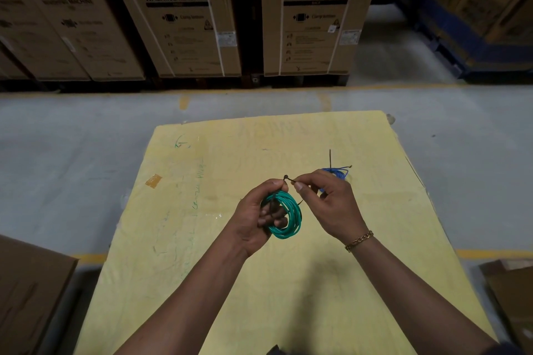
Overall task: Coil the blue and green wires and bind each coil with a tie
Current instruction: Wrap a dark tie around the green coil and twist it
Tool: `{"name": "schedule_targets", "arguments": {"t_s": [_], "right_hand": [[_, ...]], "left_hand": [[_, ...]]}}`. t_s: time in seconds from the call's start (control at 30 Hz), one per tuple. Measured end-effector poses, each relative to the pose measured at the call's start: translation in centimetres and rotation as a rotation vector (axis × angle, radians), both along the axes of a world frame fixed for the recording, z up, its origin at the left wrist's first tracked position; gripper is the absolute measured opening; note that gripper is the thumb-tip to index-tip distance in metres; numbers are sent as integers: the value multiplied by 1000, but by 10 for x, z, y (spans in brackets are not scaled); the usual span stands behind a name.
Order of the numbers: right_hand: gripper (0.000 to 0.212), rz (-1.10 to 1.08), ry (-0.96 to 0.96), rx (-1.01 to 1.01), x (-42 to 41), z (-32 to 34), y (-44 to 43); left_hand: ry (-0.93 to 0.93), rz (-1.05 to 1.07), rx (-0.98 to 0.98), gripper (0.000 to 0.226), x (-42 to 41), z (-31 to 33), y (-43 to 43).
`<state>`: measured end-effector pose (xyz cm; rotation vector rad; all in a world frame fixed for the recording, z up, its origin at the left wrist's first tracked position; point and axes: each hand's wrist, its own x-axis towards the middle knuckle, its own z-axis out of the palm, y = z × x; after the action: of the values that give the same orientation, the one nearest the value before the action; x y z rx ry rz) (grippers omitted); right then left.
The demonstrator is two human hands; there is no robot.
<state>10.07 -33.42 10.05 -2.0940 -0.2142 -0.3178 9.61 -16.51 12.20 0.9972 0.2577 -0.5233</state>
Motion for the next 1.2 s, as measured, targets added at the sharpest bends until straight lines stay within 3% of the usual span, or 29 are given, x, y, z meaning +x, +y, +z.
{"name": "schedule_targets", "arguments": {"t_s": [1.2], "right_hand": [[15, 28, -6, -120, -1, 1, -4]], "left_hand": [[53, -83, 120, 25, 1, -3, -4]]}}
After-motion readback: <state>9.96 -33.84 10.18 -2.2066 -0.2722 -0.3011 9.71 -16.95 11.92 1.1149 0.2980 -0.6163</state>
